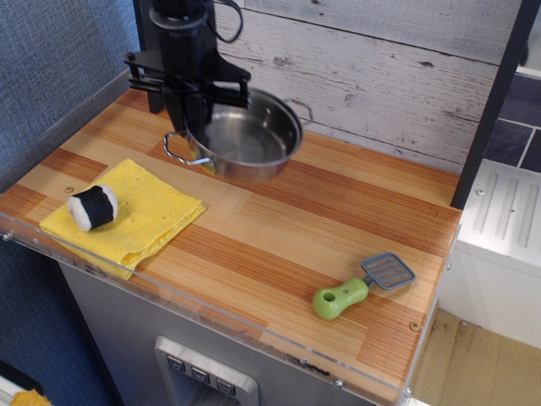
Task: Move silver pot directly above yellow cloth.
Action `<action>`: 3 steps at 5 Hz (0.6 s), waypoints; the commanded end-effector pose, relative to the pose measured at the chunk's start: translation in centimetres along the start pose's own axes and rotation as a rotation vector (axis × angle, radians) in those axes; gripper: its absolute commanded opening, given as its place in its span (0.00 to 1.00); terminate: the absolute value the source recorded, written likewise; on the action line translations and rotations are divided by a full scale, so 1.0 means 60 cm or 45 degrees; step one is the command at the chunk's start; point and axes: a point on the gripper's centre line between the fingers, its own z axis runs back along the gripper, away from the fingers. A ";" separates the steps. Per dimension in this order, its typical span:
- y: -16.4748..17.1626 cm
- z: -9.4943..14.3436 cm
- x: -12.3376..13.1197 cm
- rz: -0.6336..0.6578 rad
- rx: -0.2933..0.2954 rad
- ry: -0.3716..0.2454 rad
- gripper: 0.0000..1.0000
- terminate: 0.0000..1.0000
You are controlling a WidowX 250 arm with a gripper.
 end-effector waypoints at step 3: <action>0.110 -0.042 0.063 0.075 0.098 0.016 0.00 0.00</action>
